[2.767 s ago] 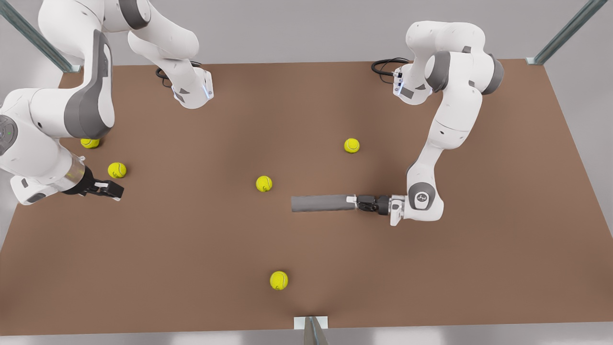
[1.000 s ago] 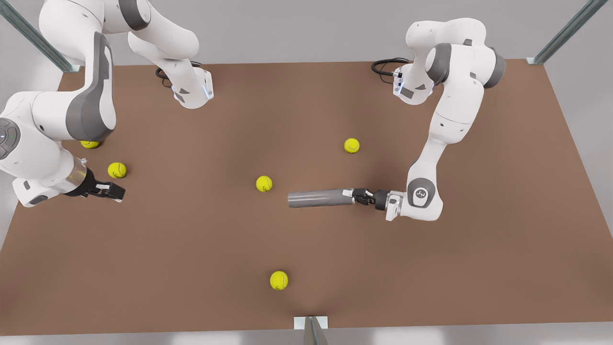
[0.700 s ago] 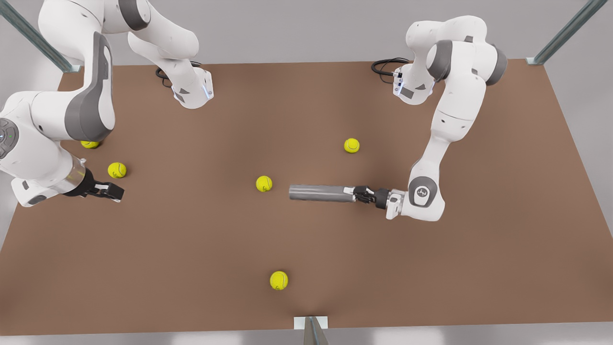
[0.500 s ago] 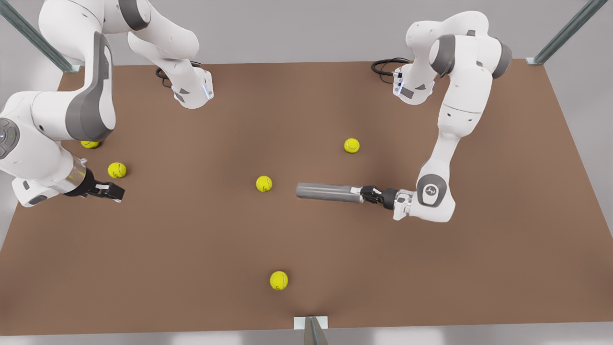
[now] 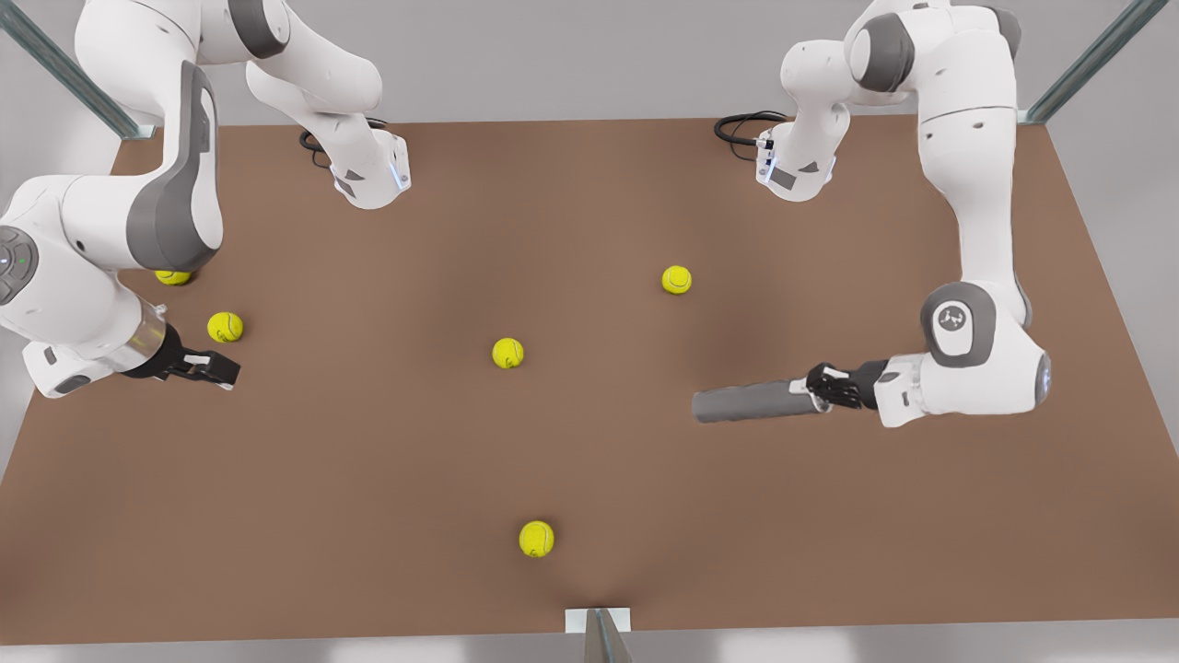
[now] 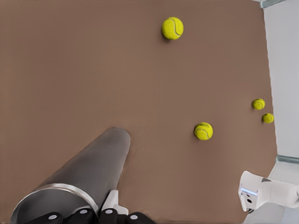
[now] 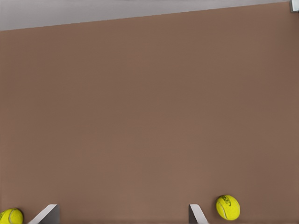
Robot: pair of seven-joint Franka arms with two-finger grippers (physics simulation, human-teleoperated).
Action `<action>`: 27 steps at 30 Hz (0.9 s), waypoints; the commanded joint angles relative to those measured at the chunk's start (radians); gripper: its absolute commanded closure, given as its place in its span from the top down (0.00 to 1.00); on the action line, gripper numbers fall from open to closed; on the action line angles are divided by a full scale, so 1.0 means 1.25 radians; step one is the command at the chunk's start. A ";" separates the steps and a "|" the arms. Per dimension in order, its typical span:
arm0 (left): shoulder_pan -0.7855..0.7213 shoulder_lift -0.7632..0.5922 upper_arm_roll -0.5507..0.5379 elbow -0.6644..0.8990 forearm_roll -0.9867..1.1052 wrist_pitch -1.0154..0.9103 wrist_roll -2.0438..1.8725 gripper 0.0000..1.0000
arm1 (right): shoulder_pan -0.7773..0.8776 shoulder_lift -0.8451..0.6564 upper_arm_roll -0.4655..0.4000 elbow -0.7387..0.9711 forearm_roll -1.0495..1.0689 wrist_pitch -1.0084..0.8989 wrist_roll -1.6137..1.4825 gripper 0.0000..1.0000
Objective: Put the tennis tube upright
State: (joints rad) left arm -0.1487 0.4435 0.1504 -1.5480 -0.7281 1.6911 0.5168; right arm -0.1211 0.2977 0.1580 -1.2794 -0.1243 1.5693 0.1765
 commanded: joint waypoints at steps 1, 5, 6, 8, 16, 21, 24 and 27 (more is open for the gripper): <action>0.000 -0.001 0.000 0.007 0.104 0.000 -0.008 0.21 | -0.001 0.000 0.000 0.000 0.000 0.000 0.000 1.00; -0.004 -0.027 0.000 0.039 0.250 0.004 -0.091 0.21 | -0.002 0.000 0.000 0.000 0.000 0.001 -0.004 1.00; -0.004 -0.036 0.000 0.039 0.278 0.011 -0.098 0.21 | -0.004 0.000 0.000 0.000 0.000 0.001 -0.004 1.00; -0.012 -0.054 -0.005 0.039 0.343 0.015 -0.145 0.21 | -0.004 0.000 0.000 0.000 0.000 0.001 -0.004 1.00; -0.044 -0.100 -0.015 0.035 0.531 0.028 -0.327 0.21 | -0.002 0.000 -0.001 0.000 0.000 0.001 -0.005 1.00; -0.057 -0.084 -0.016 0.030 0.538 0.033 -0.352 0.21 | -0.005 0.000 -0.002 0.000 0.000 0.001 -0.005 1.00; -0.057 -0.075 -0.016 0.011 0.538 0.060 -0.357 0.21 | -0.006 0.000 -0.002 0.000 0.000 0.001 -0.005 1.00; -0.057 -0.065 -0.017 -0.007 0.537 0.074 -0.357 0.21 | -0.006 0.000 -0.002 0.000 0.000 0.001 -0.005 1.00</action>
State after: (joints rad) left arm -0.2187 0.3634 0.1207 -1.5585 -0.0496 1.7877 0.0695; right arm -0.1293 0.2977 0.1549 -1.2794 -0.1243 1.5708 0.1703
